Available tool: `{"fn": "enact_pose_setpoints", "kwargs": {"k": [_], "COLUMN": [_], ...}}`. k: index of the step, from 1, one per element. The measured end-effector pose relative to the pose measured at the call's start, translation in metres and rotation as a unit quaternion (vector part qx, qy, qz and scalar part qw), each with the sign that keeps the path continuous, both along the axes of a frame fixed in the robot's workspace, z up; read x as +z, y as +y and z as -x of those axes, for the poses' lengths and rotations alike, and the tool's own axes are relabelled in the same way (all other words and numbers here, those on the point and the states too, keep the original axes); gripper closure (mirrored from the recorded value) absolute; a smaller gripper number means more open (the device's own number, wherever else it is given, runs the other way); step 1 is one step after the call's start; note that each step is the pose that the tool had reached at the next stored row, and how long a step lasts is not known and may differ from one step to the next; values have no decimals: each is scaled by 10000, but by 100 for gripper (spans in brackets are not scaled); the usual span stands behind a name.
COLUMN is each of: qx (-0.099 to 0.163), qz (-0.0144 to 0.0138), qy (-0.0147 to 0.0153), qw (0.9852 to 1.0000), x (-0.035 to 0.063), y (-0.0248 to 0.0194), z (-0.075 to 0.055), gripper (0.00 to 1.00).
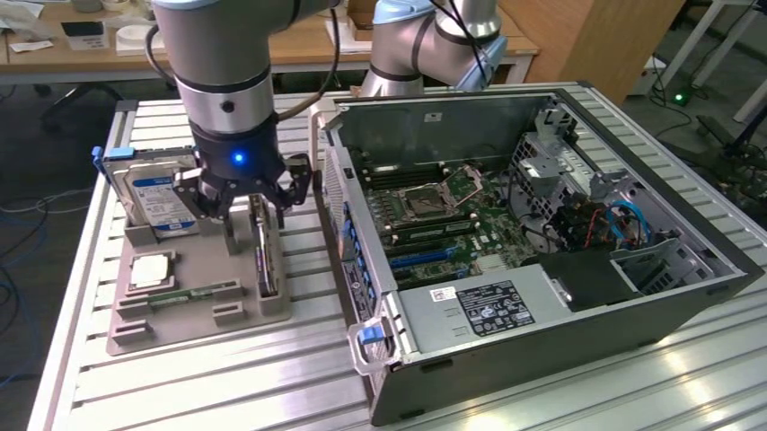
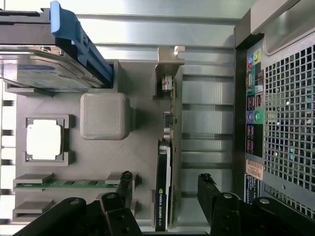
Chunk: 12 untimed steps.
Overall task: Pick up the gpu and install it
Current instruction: 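Pick up the gpu and move the gpu toward the slot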
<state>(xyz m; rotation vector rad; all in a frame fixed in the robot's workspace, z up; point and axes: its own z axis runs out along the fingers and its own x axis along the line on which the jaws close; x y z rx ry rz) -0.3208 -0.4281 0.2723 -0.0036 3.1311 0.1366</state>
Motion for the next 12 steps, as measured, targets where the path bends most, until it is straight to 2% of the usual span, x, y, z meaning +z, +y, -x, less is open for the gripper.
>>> {"fn": "enact_pose_setpoints", "kwargs": {"k": [12], "qx": [0], "qz": [0], "qy": [-2], "qw": [10000], "x": [-99], "y": [-12], "z": [0], "gripper": [35]}}
